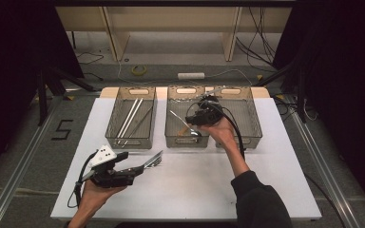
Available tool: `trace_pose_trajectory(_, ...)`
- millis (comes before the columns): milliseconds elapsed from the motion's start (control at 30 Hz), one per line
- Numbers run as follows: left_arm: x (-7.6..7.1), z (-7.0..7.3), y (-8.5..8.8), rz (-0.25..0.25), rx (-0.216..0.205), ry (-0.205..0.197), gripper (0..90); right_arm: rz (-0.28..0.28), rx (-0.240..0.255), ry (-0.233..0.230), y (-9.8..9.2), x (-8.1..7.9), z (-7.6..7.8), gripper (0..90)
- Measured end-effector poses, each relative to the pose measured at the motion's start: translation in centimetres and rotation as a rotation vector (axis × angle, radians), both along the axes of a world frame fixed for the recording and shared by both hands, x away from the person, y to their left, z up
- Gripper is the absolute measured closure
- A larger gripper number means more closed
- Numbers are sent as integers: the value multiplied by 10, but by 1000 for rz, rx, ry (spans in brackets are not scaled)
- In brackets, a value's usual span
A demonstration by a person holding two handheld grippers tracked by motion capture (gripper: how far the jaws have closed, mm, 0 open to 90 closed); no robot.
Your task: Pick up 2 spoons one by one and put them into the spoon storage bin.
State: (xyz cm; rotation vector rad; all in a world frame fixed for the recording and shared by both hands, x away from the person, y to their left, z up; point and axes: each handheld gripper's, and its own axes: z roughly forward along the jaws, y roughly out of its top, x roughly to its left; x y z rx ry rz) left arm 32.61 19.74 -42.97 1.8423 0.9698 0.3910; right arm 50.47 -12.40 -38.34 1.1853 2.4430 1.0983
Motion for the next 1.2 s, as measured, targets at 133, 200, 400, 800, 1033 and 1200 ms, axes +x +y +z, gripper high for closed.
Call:
trace_pose_trajectory(133, 1, -1, 0, 3, 10, 12, 193, 38, 19, -28, -1, -17, 6, 411)
trace_pose_trajectory(200, 2, -2, 1, 3, 17, 24, 193, 60, 29, -45, -3, -27, 9, 394)
trace_pose_trajectory(400, 4, -2, 1, 7, 29, 51, 193, 112, 85, -76, -13, -64, 9, 353)
trace_pose_trajectory(800, 10, 0, 2, 6, 89, 73, 195, 146, 189, -135, -33, -119, -5, 331)
trace_pose_trajectory(1033, 14, 4, 0, -8, 139, 95, 196, 150, 212, -148, -52, -135, -20, 335)
trace_pose_trajectory(1200, 16, 6, -1, -18, 169, 117, 197, 131, 232, -144, -66, -144, -29, 335)
